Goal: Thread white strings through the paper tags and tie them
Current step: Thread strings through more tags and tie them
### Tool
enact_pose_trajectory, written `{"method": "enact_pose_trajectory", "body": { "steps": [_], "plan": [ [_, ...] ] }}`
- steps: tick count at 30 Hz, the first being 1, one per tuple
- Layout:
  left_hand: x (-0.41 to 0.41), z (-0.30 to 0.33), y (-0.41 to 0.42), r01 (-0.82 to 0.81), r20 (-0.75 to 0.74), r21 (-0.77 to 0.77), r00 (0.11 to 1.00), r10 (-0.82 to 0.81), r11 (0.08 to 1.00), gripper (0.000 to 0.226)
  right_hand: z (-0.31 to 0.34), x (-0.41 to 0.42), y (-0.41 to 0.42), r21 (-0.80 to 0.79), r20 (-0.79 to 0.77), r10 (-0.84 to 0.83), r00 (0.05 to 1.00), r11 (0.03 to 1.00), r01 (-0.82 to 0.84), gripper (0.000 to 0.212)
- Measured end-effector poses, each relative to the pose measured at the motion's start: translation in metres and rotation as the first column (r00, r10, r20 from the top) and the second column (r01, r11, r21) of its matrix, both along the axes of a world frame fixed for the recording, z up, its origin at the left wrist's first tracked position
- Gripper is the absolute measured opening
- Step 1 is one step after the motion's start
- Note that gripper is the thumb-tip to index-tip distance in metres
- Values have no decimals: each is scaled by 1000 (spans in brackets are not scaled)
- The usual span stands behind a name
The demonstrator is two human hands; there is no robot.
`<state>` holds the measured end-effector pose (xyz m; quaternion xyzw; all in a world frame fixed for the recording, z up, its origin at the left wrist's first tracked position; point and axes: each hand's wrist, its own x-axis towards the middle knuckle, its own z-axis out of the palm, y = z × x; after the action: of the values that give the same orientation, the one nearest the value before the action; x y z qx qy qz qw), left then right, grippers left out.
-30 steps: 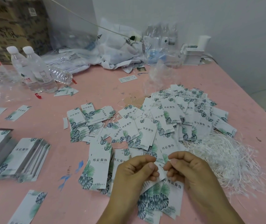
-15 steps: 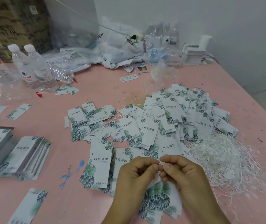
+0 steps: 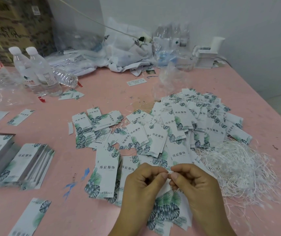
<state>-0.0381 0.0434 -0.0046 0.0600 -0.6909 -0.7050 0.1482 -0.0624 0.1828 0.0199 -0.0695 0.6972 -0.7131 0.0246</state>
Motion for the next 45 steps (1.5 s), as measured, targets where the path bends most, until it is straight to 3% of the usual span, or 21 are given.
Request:
{"method": "enact_pose_trajectory", "body": {
  "steps": [13,20,27,31,35,40,43,45],
  "plan": [
    [1,-3,0,21,46,40,999,-23,999,21,-6,1,2,107,-66,3,998,994,5,23],
    [2,8,-1,137,52,297,986,-159,945,31,7,-7,9,-148,106,210,972,970,-193,17],
    [3,12,-1,184,9,319,980,-197,930,32,5,-11,13,-235,162,286,944,941,-245,28],
    [4,15,-3,206,-15,302,977,-212,931,26,4,-10,11,-184,137,261,956,955,-234,18],
    [4,13,-4,128,51,236,988,-144,963,26,4,-6,7,-97,67,164,984,983,-157,12],
    [5,17,-2,176,8,245,983,-183,953,9,10,-2,6,-49,19,126,992,991,-125,18],
    [4,16,-6,186,-3,251,981,-191,950,17,9,-6,10,-30,15,36,999,999,-35,17],
    [2,14,-10,221,-13,300,974,-228,928,30,7,-11,11,-19,44,-16,999,1000,17,30]
  ]
}}
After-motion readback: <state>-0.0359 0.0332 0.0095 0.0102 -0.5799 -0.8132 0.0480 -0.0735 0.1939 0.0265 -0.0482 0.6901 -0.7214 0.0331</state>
